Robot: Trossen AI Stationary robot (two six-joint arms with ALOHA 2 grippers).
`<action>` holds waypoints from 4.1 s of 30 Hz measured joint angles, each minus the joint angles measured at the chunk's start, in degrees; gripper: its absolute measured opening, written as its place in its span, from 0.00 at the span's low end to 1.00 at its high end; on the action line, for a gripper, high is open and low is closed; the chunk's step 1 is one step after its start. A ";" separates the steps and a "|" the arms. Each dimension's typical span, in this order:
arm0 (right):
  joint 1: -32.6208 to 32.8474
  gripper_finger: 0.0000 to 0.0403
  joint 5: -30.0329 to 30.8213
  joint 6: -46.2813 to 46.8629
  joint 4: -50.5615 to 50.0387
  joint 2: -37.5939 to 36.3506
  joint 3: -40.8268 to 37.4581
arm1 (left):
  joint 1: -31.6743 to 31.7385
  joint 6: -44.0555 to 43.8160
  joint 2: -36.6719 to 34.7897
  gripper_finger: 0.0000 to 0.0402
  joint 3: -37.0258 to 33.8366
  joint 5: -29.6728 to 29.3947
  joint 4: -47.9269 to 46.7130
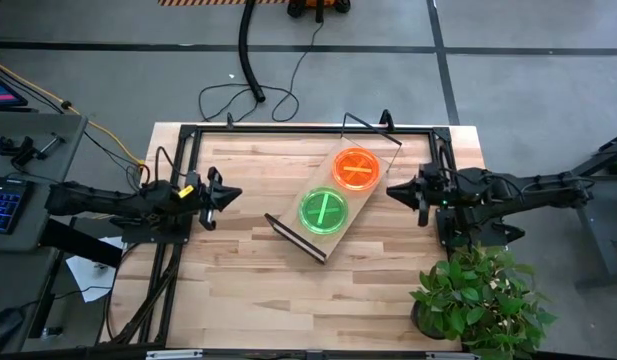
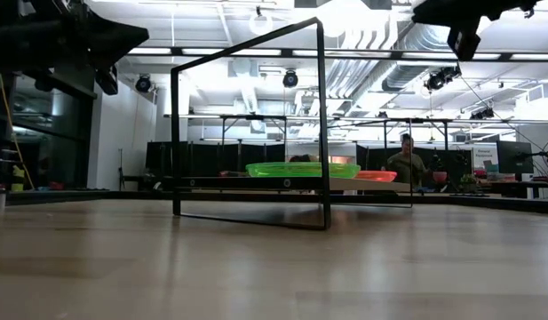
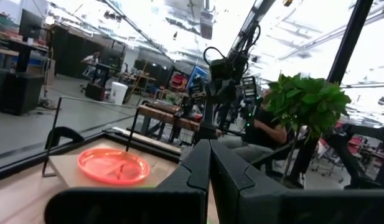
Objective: Place and stack plates onto a shelf
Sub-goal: Return to Home Position
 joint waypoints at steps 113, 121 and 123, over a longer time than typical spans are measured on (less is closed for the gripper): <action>-1.72 0.07 -2.44 -19.22 16.84 -24.14 -33.07 | 4.94 12.48 -18.34 0.00 -0.02 10.19 -32.24; -1.72 0.07 -2.41 -19.23 16.84 -24.14 -33.08 | 4.94 12.50 -18.34 0.00 -0.02 10.19 -32.24; -1.72 0.07 -2.41 -19.22 16.84 -24.14 -33.07 | 4.94 12.50 -18.34 0.00 -0.02 10.19 -32.24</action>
